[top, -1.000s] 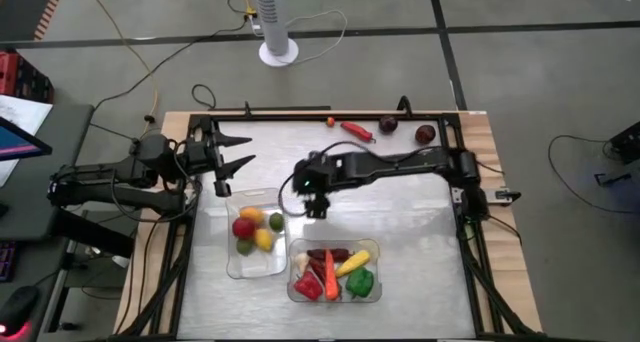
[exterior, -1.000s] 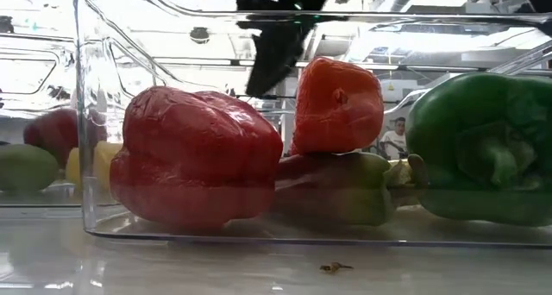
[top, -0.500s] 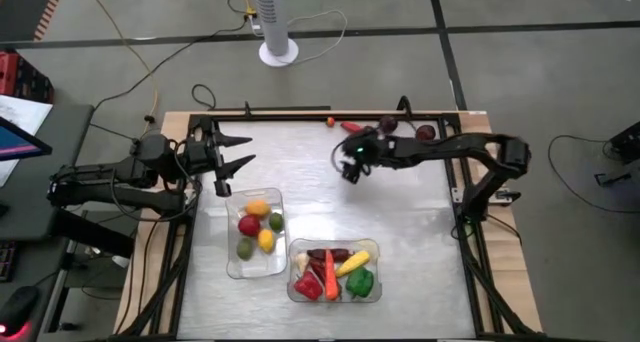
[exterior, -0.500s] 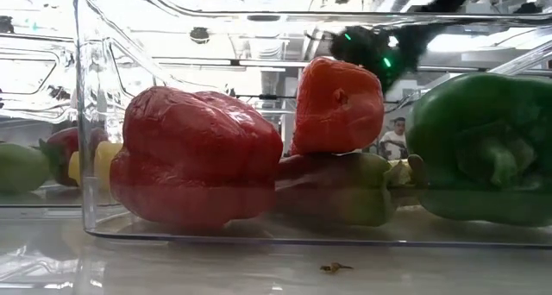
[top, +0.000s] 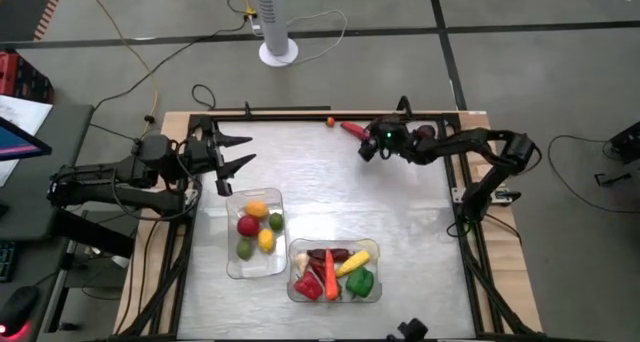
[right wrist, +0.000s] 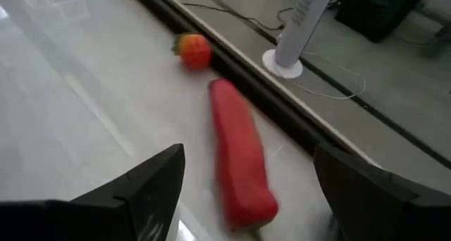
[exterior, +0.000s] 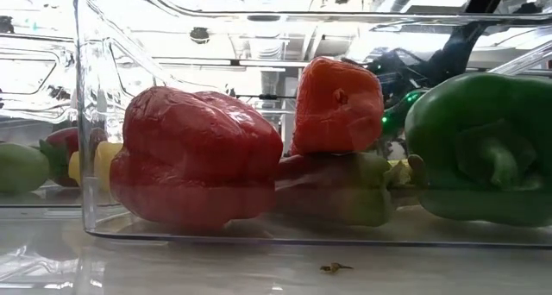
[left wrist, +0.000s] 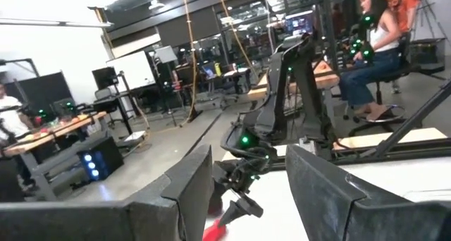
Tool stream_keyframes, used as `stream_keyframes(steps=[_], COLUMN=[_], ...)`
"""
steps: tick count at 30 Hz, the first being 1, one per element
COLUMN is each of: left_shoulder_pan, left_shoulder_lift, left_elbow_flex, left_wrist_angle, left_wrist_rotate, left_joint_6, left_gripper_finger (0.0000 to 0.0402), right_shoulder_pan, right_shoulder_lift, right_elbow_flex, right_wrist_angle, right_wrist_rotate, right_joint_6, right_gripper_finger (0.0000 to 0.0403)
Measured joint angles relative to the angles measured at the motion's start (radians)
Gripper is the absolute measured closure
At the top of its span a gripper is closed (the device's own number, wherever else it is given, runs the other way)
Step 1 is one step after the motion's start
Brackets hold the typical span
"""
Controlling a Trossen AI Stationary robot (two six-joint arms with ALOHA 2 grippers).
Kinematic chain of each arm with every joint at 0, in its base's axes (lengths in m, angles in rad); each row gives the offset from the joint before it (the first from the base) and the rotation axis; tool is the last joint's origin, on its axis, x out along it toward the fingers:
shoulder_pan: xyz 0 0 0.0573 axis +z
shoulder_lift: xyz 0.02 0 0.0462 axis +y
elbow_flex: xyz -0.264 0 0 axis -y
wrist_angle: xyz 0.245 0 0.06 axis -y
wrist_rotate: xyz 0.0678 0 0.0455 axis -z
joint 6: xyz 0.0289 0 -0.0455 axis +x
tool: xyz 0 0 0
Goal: Sort produce into baskets
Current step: Put the red bell pepper into the right transparent bin
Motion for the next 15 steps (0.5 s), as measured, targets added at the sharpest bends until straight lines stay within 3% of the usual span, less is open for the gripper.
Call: stream_keyframes(steps=[6, 11, 15], left_shoulder_pan=[0.0, 0.0, 0.0], left_shoulder_lift=[0.0, 0.0, 0.0], left_elbow_flex=[0.0, 0.0, 0.0], left_wrist_angle=[-0.004, -0.007, -0.009], left_wrist_rotate=[-0.013, -0.025, -0.042], left_joint_6=[0.0, 0.004, 0.011], left_gripper_finger=[0.0233, 0.0233, 0.0233], right_shoulder_pan=[-0.081, -0.091, -0.083], right_shoulder_lift=[0.069, 0.136, 0.152], right_elbow_flex=[0.031, 0.034, 0.034], right_wrist_angle=[-0.003, -0.005, 0.002], right_wrist_rotate=[-0.133, -0.141, -0.12], right_joint_6=[0.013, 0.021, -0.002], right_gripper_finger=[0.0063, 0.0074, 0.011])
